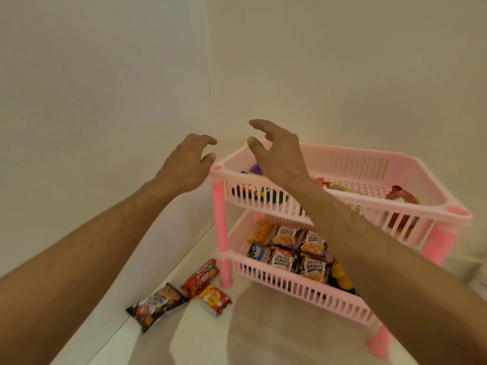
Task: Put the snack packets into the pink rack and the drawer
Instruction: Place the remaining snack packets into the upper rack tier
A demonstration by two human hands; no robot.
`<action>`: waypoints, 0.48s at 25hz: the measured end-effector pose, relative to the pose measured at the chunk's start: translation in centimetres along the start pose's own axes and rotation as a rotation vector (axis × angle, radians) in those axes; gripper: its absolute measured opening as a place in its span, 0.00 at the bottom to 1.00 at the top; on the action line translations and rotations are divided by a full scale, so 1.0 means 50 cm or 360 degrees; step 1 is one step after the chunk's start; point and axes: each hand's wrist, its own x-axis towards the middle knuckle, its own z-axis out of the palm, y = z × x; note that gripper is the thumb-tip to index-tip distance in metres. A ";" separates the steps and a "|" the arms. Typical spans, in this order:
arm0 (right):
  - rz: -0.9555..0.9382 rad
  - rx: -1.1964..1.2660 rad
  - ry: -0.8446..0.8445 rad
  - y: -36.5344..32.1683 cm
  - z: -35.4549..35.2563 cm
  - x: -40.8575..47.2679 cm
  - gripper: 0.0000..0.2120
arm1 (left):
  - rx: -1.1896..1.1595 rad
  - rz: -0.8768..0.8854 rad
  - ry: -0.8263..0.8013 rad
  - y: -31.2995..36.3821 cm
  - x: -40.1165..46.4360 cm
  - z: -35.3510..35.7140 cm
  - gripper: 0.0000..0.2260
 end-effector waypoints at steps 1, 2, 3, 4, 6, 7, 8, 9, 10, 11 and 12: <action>-0.0065 0.0082 0.0034 -0.015 0.013 -0.033 0.18 | 0.0014 -0.0045 0.0012 -0.010 -0.036 -0.004 0.16; -0.0118 0.0134 0.0040 -0.024 0.027 -0.064 0.18 | 0.0039 -0.0092 0.0015 -0.020 -0.070 -0.005 0.17; -0.0156 0.0162 0.0001 -0.030 0.044 -0.098 0.18 | 0.0074 -0.0141 0.0004 -0.031 -0.109 -0.005 0.18; -0.0180 0.0169 -0.0072 -0.029 0.061 -0.129 0.19 | 0.0111 -0.0179 -0.0027 -0.042 -0.147 -0.001 0.19; -0.0200 0.0132 -0.0284 -0.017 0.102 -0.189 0.20 | 0.0160 -0.0254 -0.0130 -0.062 -0.221 0.010 0.20; -0.0199 0.0087 -0.0384 -0.004 0.121 -0.217 0.21 | 0.0166 -0.0306 -0.0192 -0.073 -0.254 0.018 0.22; -0.0181 0.0046 -0.0465 0.010 0.142 -0.245 0.21 | 0.0168 -0.0368 -0.0263 -0.085 -0.288 0.027 0.23; -0.0136 0.0019 -0.0527 0.027 0.160 -0.273 0.22 | 0.0167 -0.0428 -0.0341 -0.096 -0.319 0.038 0.24; -0.0064 0.0012 -0.0577 0.047 0.177 -0.299 0.22 | 0.0169 -0.0477 -0.0411 -0.109 -0.347 0.050 0.25; 0.0021 0.0004 -0.0629 0.065 0.193 -0.325 0.23 | 0.0173 -0.0522 -0.0471 -0.122 -0.372 0.061 0.26; 0.0092 -0.0027 -0.0685 0.085 0.207 -0.345 0.24 | 0.0175 -0.0572 -0.0518 -0.136 -0.394 0.074 0.27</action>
